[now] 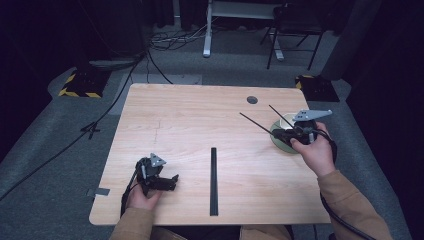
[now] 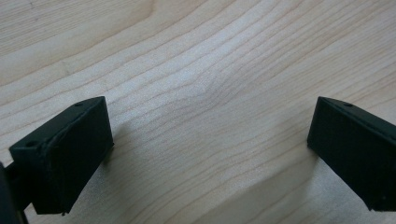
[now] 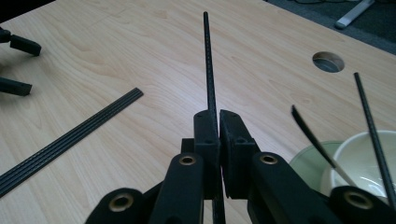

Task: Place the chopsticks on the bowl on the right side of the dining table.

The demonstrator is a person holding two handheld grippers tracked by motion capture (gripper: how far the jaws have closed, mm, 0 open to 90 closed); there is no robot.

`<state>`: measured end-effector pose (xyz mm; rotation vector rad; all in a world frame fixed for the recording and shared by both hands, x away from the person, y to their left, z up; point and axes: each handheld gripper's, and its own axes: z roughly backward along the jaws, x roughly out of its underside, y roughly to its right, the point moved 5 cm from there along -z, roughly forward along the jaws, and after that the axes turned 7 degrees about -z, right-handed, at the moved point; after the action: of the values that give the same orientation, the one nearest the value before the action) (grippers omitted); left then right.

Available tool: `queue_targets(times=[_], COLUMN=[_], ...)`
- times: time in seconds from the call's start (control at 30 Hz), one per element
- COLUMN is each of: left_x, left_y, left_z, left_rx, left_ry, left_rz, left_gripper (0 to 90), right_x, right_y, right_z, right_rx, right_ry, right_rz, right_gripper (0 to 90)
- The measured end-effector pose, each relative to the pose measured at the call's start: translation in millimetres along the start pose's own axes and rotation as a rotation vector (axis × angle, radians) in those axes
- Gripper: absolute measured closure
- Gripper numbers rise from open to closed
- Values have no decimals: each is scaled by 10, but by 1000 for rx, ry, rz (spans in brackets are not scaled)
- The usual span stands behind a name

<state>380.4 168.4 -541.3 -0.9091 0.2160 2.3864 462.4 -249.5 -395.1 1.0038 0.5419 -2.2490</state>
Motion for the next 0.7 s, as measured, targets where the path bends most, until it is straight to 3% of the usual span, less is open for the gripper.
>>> queue_targets(times=[0.3,0.7], left_x=[4,3], left_y=[3,3], left_z=[3,2], left_rx=[1,1], left_ry=[-1,-1], left_rz=[0,1], left_gripper=[4,4], right_x=[-133,-179], right_y=[240,739], right_z=[86,185], right_rx=[50,146], right_ry=[15,21], right_rz=[-11,-65], right_gripper=[862,861])
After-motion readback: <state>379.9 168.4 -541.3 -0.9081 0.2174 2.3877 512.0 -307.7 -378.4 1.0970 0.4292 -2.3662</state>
